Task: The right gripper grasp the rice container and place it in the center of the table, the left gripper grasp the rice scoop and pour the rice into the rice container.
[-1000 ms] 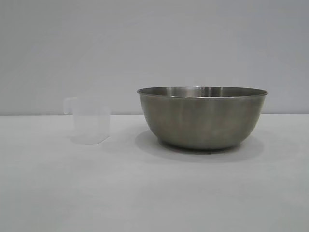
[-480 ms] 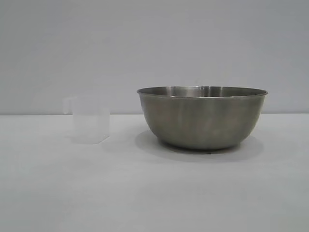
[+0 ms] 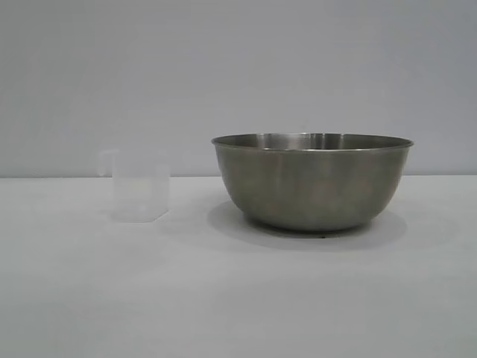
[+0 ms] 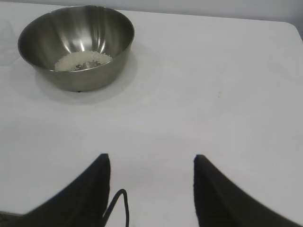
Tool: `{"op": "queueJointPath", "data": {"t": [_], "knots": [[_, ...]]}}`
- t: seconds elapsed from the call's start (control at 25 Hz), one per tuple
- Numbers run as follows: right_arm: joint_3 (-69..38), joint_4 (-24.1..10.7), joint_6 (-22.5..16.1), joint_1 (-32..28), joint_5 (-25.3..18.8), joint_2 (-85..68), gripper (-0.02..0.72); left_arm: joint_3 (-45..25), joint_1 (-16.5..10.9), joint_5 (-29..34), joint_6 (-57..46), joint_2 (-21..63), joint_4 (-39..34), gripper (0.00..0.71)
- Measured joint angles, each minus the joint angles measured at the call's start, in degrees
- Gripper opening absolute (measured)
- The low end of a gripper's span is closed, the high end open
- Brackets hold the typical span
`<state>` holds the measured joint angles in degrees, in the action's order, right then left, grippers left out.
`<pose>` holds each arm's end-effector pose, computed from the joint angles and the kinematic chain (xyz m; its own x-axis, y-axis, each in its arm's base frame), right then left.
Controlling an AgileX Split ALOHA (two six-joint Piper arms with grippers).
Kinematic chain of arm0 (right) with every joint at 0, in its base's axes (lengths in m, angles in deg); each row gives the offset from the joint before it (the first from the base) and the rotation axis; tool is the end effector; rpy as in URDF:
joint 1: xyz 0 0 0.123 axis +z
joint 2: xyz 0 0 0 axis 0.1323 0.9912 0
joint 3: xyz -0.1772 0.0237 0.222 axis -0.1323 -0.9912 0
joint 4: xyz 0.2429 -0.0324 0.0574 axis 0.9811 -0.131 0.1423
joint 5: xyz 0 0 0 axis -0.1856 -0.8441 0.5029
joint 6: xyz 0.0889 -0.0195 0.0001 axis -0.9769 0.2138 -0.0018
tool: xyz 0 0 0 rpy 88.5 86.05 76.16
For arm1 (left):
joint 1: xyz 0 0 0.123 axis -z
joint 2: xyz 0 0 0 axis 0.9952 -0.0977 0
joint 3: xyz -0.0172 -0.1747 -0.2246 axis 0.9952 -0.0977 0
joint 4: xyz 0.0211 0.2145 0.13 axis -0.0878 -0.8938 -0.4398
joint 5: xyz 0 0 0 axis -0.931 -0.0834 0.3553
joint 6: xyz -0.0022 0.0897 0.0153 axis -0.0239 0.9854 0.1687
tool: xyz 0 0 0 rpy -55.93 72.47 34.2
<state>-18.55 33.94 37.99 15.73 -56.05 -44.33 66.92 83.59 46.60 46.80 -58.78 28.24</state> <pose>-0.0104 0.0035 0.2677 -0.5075 -0.1152 -0.8539 -0.2084 0.9780 -0.0081 -0.0094 -0.0072 0.2705 -0.4851 0.1468 -0.8620 0.1296 0.9870 0.0952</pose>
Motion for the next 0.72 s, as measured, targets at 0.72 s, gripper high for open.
{"op": "queueJointPath", "data": {"t": [0.72], "knots": [[0.0,0.0,0.0,-1.6,0.0,0.0,0.379,0.0,0.0,0.0,0.0,0.0,0.0,0.151]]}}
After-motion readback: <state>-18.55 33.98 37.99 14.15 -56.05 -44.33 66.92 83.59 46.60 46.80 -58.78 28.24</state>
